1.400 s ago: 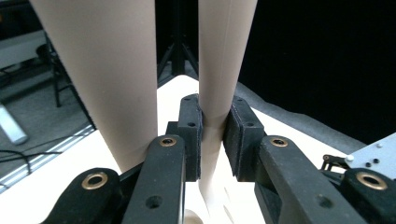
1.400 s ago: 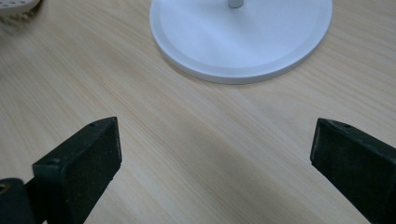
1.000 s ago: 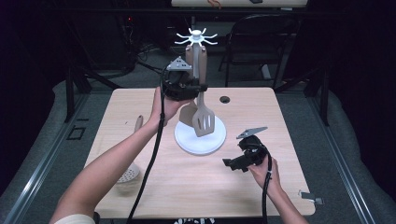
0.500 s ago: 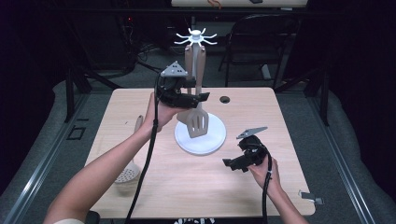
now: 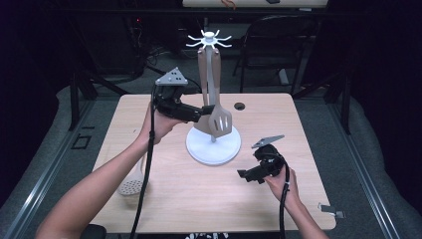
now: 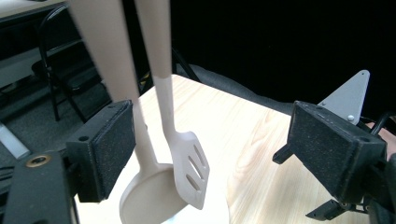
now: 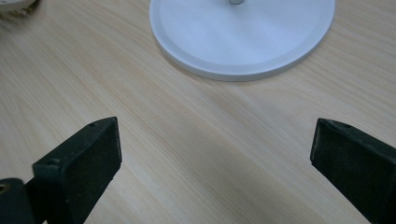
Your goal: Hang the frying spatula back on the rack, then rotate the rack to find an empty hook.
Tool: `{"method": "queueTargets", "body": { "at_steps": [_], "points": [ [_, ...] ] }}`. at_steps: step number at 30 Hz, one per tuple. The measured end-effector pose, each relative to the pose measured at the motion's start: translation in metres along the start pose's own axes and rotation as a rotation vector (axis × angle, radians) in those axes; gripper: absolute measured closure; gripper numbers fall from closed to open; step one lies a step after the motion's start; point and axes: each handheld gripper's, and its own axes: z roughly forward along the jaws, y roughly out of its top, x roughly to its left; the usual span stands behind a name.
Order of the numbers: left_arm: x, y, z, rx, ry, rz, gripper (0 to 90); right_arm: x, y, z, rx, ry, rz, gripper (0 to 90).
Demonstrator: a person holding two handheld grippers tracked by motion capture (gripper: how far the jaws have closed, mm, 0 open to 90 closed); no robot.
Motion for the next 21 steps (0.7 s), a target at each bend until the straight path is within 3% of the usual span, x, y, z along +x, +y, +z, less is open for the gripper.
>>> {"method": "queueTargets", "body": {
  "at_steps": [13,18,21],
  "points": [
    [0.023,0.01,-0.02,-0.037,0.063,-0.038,10.8,-0.001,0.0,0.0,0.012,-0.002,-0.002,1.8],
    [0.03,0.018,-0.027,-0.071,0.077,-0.026,17.2,-0.001,0.0,0.0,0.017,0.002,0.001,2.0],
    [0.034,0.025,-0.031,-0.092,0.086,-0.018,26.7,-0.001,0.0,0.001,0.017,0.006,-0.001,2.2]
  ]
}}
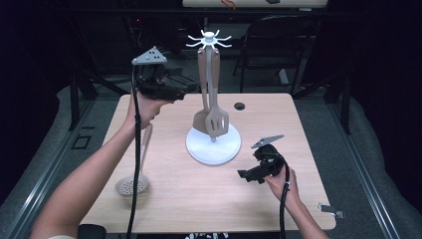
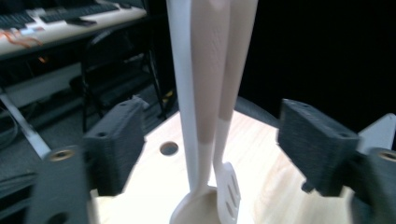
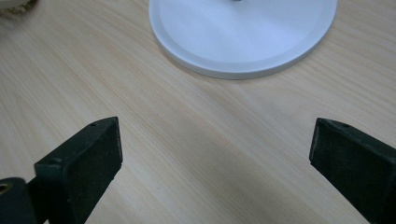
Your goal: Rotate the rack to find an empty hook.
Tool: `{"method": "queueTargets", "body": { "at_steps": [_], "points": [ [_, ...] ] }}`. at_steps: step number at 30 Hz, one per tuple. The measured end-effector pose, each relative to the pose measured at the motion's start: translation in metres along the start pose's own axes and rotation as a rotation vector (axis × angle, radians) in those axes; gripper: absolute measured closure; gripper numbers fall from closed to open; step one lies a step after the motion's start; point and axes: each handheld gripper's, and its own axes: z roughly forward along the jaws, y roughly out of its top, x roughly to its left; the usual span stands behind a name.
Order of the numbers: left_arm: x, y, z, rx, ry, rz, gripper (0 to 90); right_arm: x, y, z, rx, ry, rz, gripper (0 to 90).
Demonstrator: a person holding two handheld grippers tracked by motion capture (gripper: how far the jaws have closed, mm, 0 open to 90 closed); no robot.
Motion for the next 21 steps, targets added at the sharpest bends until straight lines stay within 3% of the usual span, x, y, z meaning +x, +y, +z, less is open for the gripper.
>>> {"method": "queueTargets", "body": {
  "at_steps": [9,12,15,21],
  "points": [
    [0.007,0.021,-0.005,-0.071,0.053,0.018,72.5,0.0,-0.001,0.0,0.006,-0.008,-0.003,3.4],
    [0.008,0.026,-0.005,-0.087,0.064,0.021,83.6,0.0,0.0,0.0,0.007,-0.008,-0.012,3.6],
    [0.008,0.032,-0.002,-0.093,0.08,0.03,89.3,0.001,0.0,0.001,0.003,-0.007,-0.009,3.6],
    [0.012,0.042,0.005,-0.088,0.115,0.034,90.0,0.0,0.0,0.0,0.005,-0.006,-0.014,3.6]
  ]
}}
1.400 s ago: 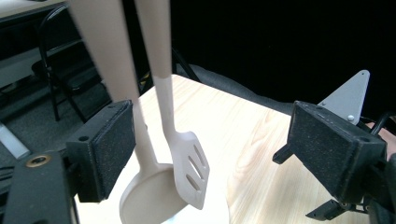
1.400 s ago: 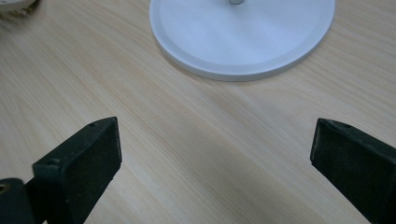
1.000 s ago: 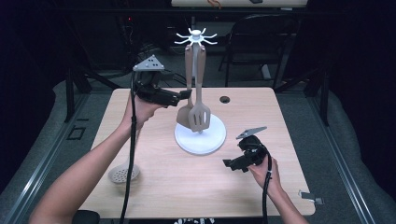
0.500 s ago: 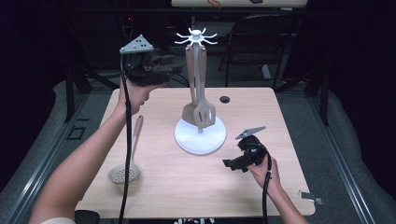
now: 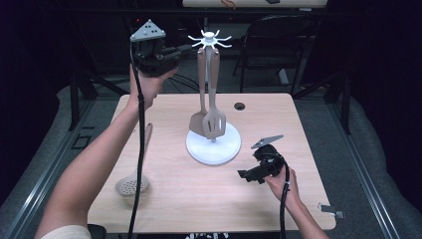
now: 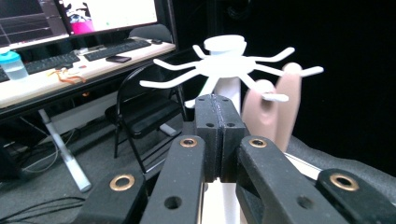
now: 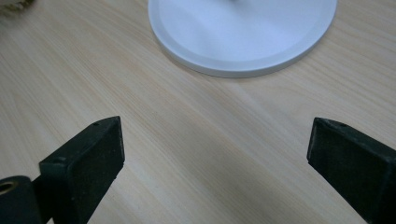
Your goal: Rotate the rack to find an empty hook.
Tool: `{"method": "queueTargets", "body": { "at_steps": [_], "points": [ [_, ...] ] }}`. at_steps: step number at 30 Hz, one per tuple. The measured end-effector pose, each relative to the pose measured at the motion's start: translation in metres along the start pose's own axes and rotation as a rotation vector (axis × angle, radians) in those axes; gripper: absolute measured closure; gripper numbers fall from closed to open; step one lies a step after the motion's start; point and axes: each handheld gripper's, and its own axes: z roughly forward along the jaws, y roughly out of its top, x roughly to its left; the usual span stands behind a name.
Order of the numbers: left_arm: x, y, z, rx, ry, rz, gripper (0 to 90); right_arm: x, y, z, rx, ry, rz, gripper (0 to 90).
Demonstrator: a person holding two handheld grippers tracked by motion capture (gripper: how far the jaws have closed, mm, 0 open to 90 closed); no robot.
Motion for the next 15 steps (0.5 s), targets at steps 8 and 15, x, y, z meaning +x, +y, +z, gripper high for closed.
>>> {"method": "queueTargets", "body": {
  "at_steps": [8,15],
  "points": [
    [0.0022,0.0025,0.0051,0.011,0.028,0.002,90.0,-0.0002,-0.0002,0.0002,0.0,0.002,-0.001,3.7],
    [0.007,0.0044,0.01,0.02,0.045,-0.004,90.0,0.0004,0.0001,0.0002,-0.001,-0.003,-0.001,3.8]
  ]
}}
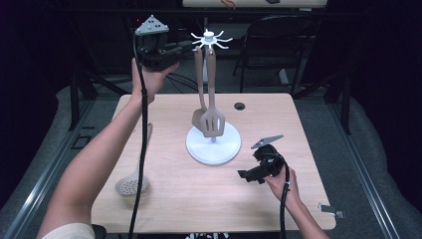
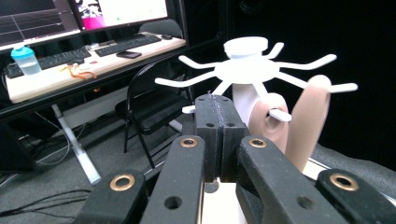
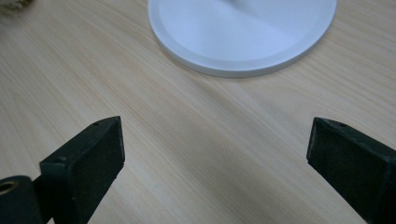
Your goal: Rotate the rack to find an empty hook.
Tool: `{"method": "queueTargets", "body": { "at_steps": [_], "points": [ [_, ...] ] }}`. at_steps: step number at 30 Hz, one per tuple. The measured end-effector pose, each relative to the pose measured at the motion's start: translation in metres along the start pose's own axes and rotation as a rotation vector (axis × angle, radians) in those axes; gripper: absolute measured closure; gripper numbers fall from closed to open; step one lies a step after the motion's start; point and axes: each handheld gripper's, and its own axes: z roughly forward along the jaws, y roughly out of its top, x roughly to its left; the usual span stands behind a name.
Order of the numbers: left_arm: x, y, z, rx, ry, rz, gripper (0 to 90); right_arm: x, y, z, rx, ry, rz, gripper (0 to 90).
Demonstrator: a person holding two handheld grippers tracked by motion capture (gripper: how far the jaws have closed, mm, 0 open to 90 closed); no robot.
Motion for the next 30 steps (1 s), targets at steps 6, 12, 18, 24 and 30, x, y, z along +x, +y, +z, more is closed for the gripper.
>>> {"method": "queueTargets", "body": {
  "at_steps": [6,12,18,24,30],
  "points": [
    [0.005,0.001,0.004,0.005,0.009,-0.009,90.0,0.0,0.0,0.0,-0.001,0.005,0.001,3.9],
    [0.005,-0.003,-0.007,-0.022,0.006,-0.019,90.0,0.0,0.0,0.0,-0.001,0.004,0.002,4.0],
    [-0.002,-0.006,-0.024,-0.058,-0.013,-0.008,90.0,0.001,0.0,0.0,-0.003,0.002,0.002,4.0],
    [-0.013,-0.004,-0.034,-0.074,-0.05,0.017,90.0,0.002,0.001,0.0,0.002,-0.005,0.003,4.1],
    [-0.023,-0.001,-0.028,-0.058,-0.064,0.049,90.0,0.002,0.001,0.0,0.004,-0.009,0.004,4.1]
  ]
}}
